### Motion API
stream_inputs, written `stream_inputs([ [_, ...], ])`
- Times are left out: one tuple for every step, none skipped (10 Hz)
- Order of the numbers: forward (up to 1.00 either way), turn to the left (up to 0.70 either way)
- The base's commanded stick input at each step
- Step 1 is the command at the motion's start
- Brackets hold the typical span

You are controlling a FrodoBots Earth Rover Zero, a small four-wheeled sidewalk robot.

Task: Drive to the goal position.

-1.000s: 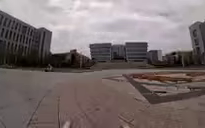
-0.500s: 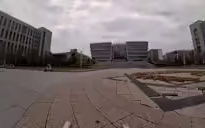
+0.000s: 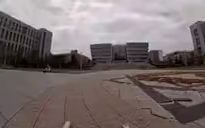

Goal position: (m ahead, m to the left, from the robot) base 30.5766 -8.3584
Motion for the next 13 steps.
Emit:
stream_inputs([
  [0.7, 0.0],
  [0.7, 0.0],
  [0.7, 0.0],
  [0.7, 0.0],
  [0.7, 0.0],
  [0.7, 0.0],
  [0.7, 0.0],
  [0.7, 0.0],
  [0.7, 0.0],
  [0.7, 0.0],
  [0.7, 0.0],
  [0.7, 0.0],
  [0.7, 0.0],
])
